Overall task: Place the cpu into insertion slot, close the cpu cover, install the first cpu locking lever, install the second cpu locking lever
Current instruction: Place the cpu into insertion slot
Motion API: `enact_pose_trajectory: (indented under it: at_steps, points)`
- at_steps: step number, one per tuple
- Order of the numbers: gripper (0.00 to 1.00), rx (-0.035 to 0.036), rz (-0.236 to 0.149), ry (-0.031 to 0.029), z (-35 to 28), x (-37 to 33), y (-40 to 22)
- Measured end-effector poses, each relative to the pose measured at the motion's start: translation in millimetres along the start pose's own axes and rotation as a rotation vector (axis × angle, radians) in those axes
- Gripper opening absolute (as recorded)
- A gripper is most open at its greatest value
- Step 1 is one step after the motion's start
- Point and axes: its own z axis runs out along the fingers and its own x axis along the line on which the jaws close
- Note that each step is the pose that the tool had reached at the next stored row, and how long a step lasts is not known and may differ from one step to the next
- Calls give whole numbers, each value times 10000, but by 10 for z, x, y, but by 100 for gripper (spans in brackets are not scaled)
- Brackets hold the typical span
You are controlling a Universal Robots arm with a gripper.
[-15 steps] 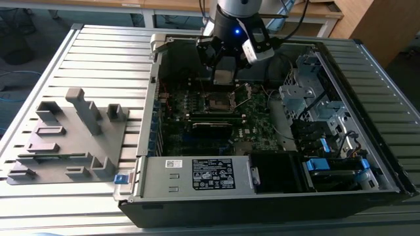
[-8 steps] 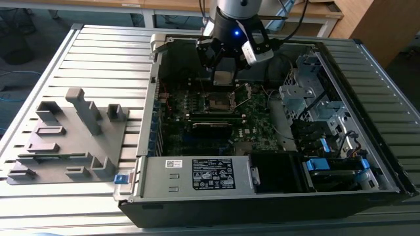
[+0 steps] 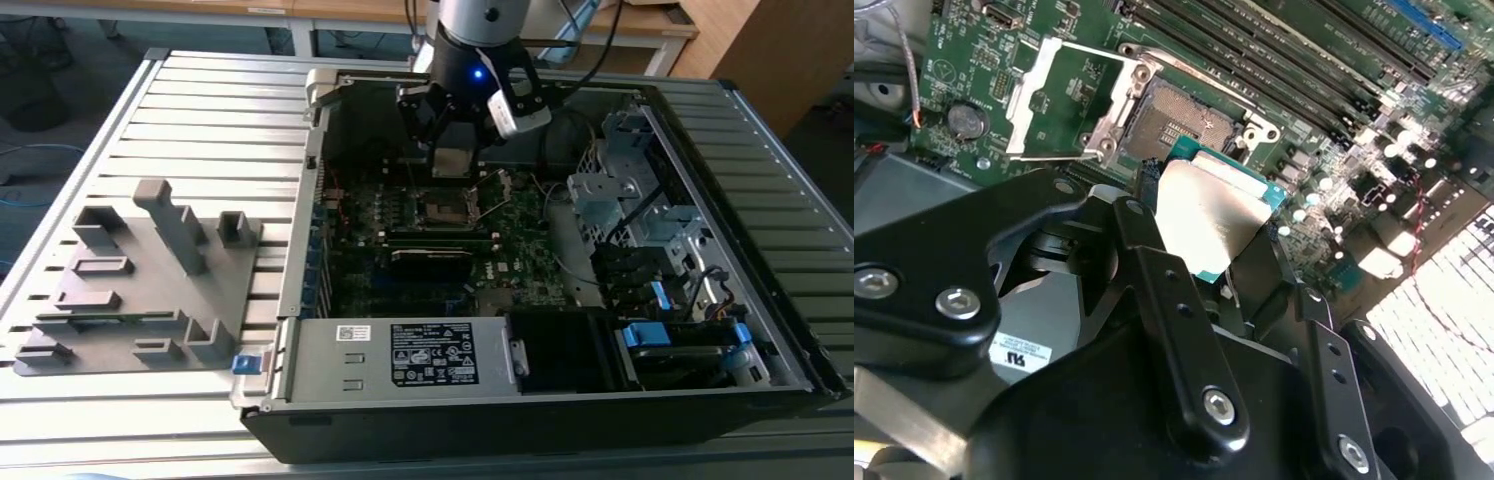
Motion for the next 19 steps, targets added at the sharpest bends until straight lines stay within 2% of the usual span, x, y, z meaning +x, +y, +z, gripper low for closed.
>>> enact_pose_trajectory:
  at_steps: [4, 11, 16, 19]
  points:
    - [54, 0, 0, 0, 69, -1, -2]
    - [54, -1, 0, -1, 109, -22, 27]
    - [54, 0, 0, 0, 167, -44, 28]
    - [54, 2, 0, 1, 178, -61, 29]
